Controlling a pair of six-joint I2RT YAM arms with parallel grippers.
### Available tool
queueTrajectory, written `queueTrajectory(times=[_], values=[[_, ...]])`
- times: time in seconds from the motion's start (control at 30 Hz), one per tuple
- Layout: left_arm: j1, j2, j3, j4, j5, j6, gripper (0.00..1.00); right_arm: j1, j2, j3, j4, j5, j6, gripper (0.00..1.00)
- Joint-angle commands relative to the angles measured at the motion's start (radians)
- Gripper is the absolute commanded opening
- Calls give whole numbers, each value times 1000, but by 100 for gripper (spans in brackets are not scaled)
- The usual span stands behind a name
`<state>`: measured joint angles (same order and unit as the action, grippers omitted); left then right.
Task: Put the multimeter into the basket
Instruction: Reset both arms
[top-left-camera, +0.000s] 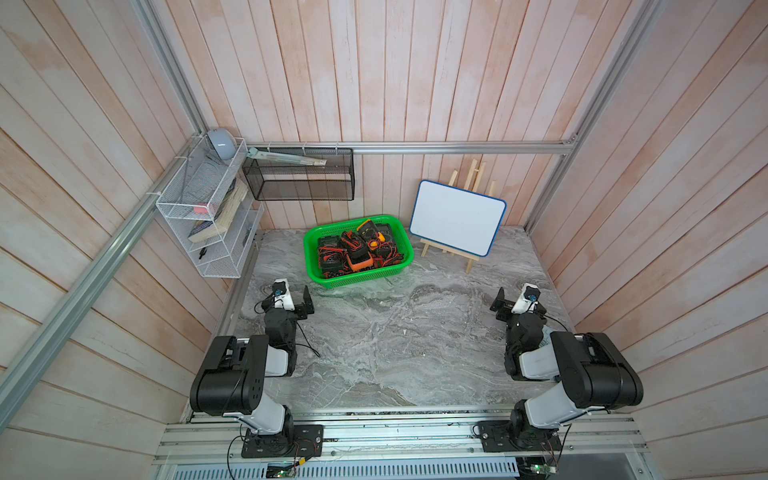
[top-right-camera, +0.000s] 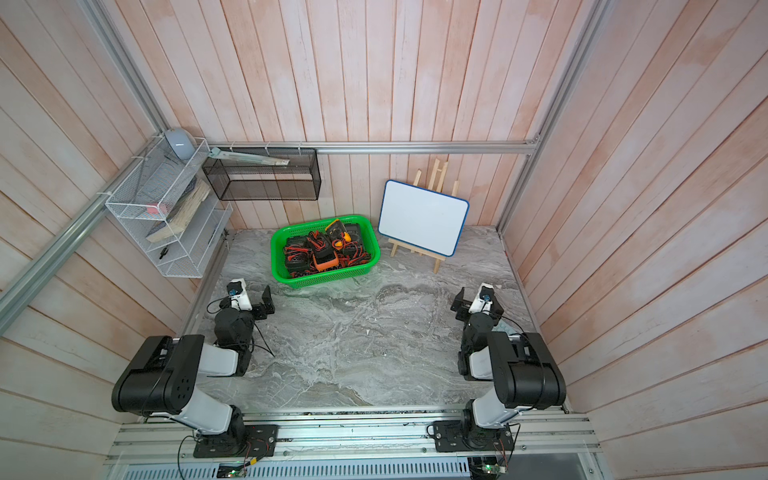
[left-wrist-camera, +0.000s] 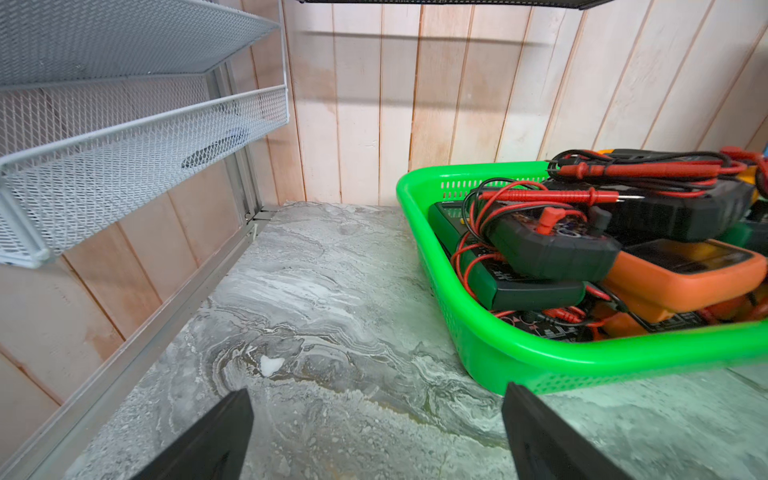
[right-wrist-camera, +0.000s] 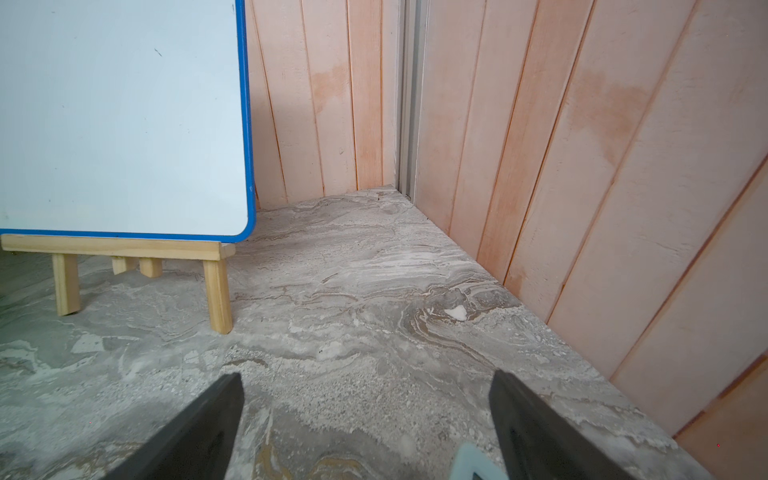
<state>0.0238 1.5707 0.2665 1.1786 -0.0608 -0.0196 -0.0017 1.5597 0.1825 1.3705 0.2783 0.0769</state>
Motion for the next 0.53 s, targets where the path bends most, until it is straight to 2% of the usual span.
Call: queueTrajectory(times=[0.0,0.5], values=[[5,-5,11,-11,32,-12,100,-2,9,2,33,-6,-6,98],[1,-10,3,-3,39,0,100,-1,11,4,27,-7,-7,98]])
